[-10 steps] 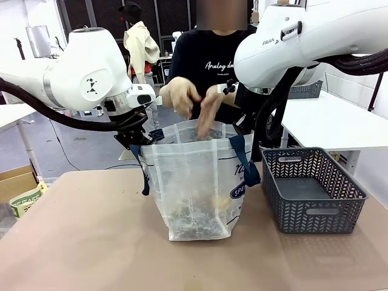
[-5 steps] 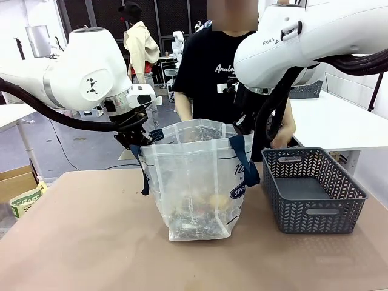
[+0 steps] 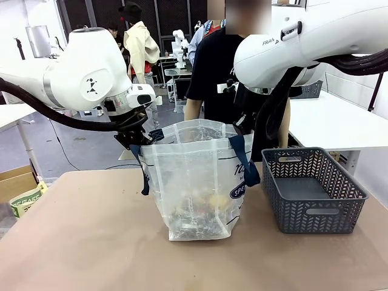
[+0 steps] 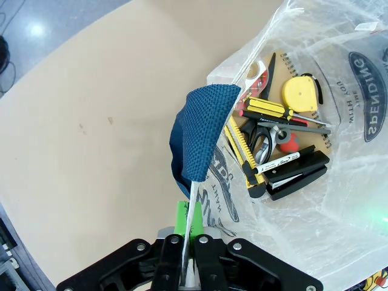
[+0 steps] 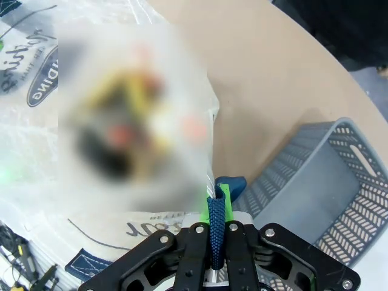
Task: Transfer purchased items from the store into the shopping bag.
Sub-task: Move the Reusable shopping bag to the right side of the table.
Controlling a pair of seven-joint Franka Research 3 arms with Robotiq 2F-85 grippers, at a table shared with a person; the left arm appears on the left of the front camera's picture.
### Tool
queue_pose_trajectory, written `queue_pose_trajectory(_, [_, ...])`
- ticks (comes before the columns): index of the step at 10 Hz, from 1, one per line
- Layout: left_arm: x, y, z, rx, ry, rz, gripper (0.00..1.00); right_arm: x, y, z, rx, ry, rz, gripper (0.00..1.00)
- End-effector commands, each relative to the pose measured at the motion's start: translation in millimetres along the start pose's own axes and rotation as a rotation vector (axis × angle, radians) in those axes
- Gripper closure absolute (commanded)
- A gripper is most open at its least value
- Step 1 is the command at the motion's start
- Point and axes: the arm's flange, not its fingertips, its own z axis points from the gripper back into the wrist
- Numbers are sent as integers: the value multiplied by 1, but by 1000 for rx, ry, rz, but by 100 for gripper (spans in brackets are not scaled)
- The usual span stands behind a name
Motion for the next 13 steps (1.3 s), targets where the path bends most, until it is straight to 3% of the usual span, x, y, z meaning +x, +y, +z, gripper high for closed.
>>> queue_pose_trajectory(1, [-1,1,-1,1,2,2,100,-1,-1,-1,0,2,-1,100])
queue_pose_trajectory(13, [-1,1,-1,1,2,2,100,-1,-1,-1,0,2,-1,100])
